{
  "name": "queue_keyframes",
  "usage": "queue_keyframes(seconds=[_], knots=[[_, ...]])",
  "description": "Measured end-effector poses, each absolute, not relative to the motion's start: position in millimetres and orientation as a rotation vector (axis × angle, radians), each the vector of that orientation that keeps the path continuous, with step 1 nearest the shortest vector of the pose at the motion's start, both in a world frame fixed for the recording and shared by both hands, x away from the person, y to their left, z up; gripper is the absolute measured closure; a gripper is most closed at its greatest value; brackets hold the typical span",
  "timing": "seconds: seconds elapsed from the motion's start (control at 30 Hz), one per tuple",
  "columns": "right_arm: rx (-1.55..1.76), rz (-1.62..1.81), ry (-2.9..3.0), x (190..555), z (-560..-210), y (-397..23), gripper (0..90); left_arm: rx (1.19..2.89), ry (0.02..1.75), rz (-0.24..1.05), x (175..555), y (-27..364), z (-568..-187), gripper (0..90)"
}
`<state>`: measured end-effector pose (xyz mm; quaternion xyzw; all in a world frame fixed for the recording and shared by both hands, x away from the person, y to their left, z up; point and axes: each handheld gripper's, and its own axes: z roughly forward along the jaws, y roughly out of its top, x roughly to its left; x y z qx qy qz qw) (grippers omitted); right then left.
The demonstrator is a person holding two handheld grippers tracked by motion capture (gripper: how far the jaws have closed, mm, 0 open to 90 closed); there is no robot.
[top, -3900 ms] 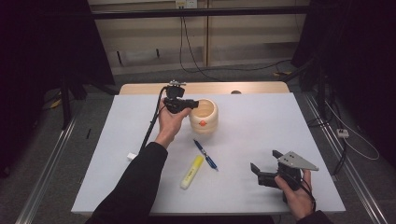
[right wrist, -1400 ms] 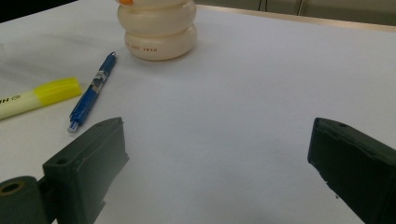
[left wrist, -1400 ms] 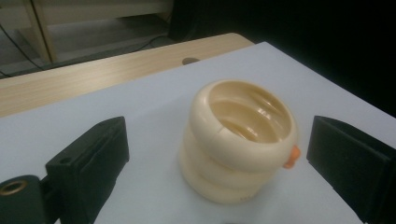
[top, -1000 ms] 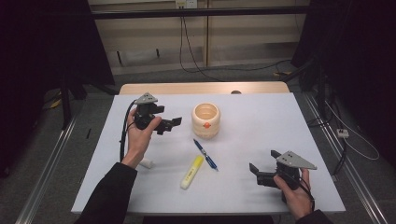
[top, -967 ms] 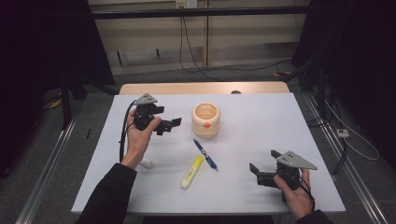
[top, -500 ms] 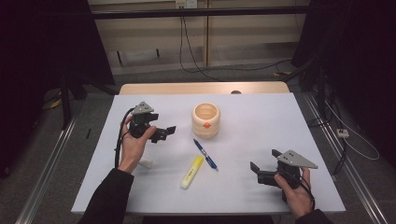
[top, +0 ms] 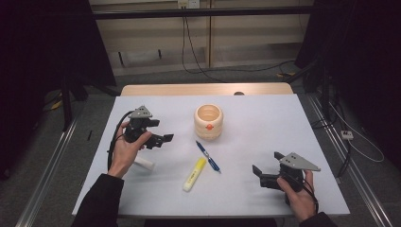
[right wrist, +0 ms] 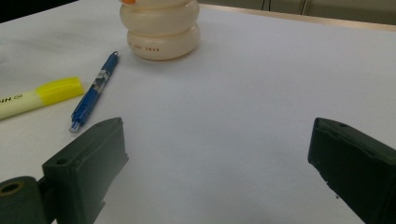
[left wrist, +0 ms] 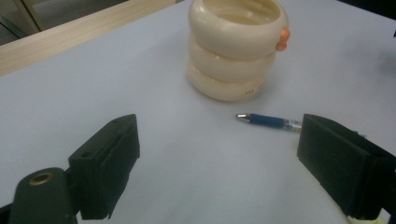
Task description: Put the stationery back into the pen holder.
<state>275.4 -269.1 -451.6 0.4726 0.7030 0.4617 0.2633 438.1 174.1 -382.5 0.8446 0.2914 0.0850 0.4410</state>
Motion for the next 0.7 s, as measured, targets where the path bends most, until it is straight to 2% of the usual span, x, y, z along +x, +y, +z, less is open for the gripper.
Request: queue_keyframes(seconds=[0.23,0.33,0.5,0.67,0.7], knots=[[1.283,1.245,1.897,275,-452,-270,4.1,2.139,0.678,0.174,431,185,-385,15.4],[1.279,1.247,1.897,274,-452,-270,4.2,2.179,0.674,0.161,428,187,-384,13.5],[1.279,1.248,1.897,275,-452,-270,4.2,2.17,0.622,0.2,421,189,-382,10.9],[1.277,1.249,1.897,274,-451,-270,4.2,2.174,0.646,0.227,419,198,-382,10.9],[1.277,1.249,1.897,274,-451,-270,4.1,2.172,0.623,0.202,420,201,-382,10.9]])
